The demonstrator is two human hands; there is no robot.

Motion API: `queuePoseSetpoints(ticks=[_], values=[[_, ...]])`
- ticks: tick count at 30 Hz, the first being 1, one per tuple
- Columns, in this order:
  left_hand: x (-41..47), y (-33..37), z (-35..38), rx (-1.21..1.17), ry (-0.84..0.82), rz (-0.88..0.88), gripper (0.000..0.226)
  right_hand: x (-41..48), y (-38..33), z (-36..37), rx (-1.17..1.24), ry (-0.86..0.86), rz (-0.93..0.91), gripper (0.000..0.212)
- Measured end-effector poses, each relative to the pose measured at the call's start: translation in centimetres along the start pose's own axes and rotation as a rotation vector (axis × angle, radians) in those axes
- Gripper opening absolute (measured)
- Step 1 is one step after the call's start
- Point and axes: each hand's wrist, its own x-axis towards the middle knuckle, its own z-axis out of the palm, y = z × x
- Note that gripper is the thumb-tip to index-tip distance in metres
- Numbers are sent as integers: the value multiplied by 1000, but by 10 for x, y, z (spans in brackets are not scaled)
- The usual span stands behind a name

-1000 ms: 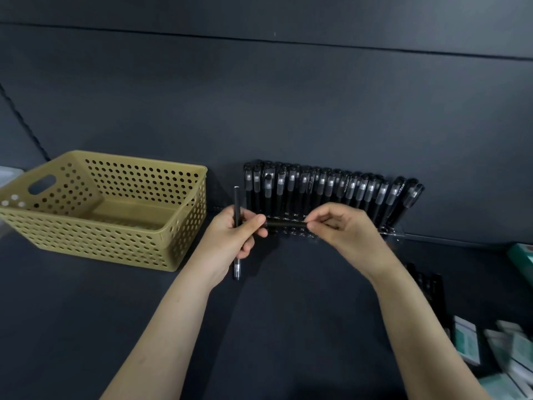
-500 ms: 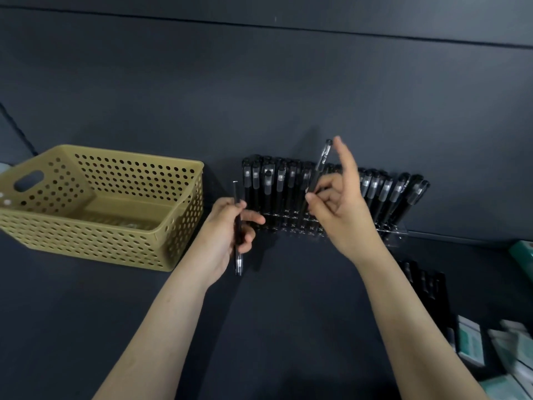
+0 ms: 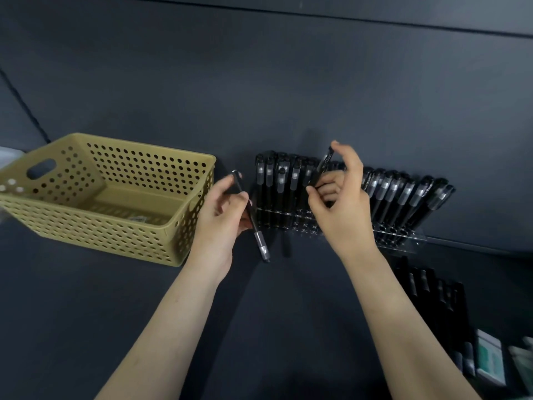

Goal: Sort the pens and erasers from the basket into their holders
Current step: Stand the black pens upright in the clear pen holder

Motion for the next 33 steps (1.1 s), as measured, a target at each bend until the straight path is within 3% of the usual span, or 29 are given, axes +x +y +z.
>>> queuePoseSetpoints(ticks=[3,8,12,16,19,21,23,27,29,33], values=[[0,-1,1,10,-18,41,51,-2,4,-4,-24,-50,24,76],[-2,0,2,-30,17,43,39,-5,10,-5,-116,-191,2,55],[-5,-1,6,-194,72,-7,36,0,-1,-18,116,-125,53,34],[-10,-5,14,-287,79,-51,24,3,-14,-32,399,-346,235,19],[-16,-13,19,-236,22,-59,20,8,-16,-32,522,-208,264,19],[-18,-20,20,-46,-58,27,15,11,-16,-34,646,-37,298,20],[-17,-27,17,317,-142,222,14,14,-15,-39,652,106,281,21],[-6,-41,6,1083,-254,716,26,15,-15,-46,391,194,150,35],[-3,-48,4,1215,-272,796,27,14,-15,-46,328,196,90,39],[-2,-54,5,1254,-246,830,27,11,-15,-39,248,177,15,38]])
